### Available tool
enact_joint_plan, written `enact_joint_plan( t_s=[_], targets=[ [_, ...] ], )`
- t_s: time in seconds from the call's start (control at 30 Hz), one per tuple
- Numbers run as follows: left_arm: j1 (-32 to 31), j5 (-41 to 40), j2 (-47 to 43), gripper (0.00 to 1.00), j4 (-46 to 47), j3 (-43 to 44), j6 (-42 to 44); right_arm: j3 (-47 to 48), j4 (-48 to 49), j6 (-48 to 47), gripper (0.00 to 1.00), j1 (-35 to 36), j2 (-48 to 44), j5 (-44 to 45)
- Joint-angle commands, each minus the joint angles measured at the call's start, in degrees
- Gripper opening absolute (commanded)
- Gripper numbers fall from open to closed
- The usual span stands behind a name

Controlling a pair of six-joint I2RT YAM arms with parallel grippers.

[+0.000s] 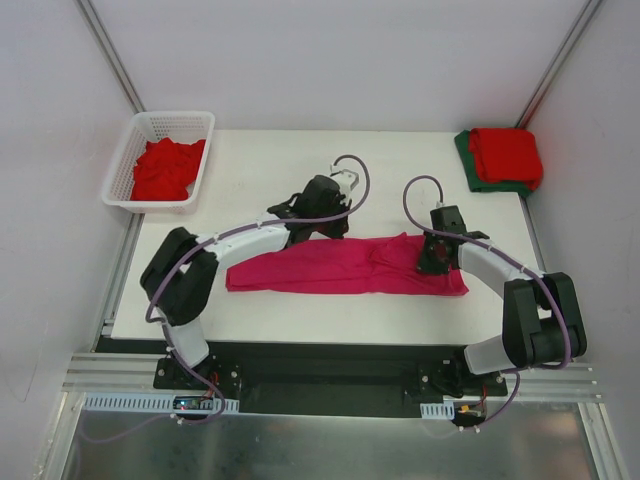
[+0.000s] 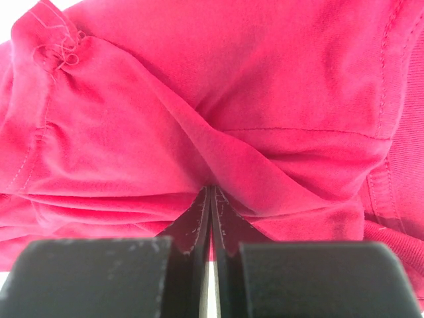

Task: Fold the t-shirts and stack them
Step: Fold the other side of the tshirt into a rectangle

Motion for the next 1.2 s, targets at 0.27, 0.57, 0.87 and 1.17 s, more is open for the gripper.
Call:
enact_joint_plan(
  t_s=[0.27,0.57,0.87,1.17],
  targets=[
    [-3.5,1.5,-12.3,0.00,-0.2,-7.4,-4.1,5.4,-6.3,-2.5,0.23,0.4,-11.5,1.5],
    [-7.9,10.7,-4.6,0.00,6.5,-5.0,-9.4,5.8,-11.3,-3.2,0.26,0.4,-18.9,3.8],
    [-9.1,14.4,3.6,0.00,10.8,-0.5,-11.8,0.9,-11.7,-2.3,0.01,0.5,-21.7,4.4],
    [-9.1,12.4,8.0,0.00,11.3,1.6,-10.6,0.1,-11.0,-2.2,0.01,0.4,-20.1,4.1]
  ],
)
